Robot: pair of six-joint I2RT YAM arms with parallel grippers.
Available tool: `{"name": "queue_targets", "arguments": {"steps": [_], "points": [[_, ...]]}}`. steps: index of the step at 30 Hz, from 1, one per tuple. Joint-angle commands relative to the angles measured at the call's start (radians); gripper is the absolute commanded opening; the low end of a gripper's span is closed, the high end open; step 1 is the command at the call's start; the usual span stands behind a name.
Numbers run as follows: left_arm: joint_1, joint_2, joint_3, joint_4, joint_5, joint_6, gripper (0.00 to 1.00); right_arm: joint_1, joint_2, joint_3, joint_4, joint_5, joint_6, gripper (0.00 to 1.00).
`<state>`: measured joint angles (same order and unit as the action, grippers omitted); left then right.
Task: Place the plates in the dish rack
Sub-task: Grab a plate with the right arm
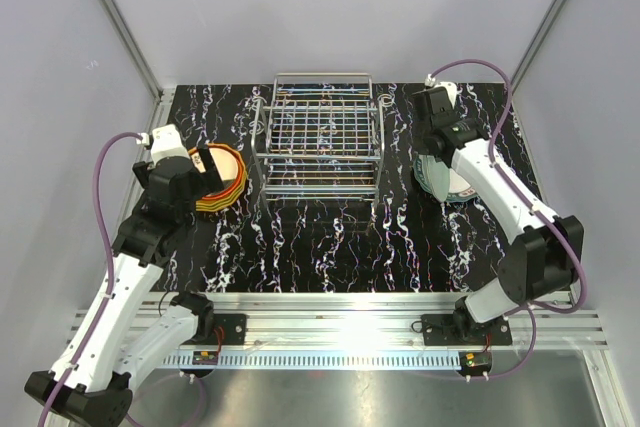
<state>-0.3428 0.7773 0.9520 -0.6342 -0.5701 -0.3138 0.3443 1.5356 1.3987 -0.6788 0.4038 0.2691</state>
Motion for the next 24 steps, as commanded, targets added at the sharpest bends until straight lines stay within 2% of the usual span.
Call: {"name": "queue_targets", "arguments": {"steps": [1, 17, 24], "points": [[-0.002, 0.002, 0.013, 0.047, 0.016, 0.007, 0.99, -0.01, -0.077, 0.066, 0.054, 0.018, 0.021, 0.0], [-0.004, 0.016, 0.013, 0.047, 0.022, 0.009, 0.99, -0.033, -0.172, 0.071, 0.105, 0.015, 0.085, 0.0], [-0.004, 0.02, 0.014, 0.048, 0.027, 0.01, 0.99, -0.031, -0.203, 0.187, 0.074, -0.035, 0.087, 0.0]]}}
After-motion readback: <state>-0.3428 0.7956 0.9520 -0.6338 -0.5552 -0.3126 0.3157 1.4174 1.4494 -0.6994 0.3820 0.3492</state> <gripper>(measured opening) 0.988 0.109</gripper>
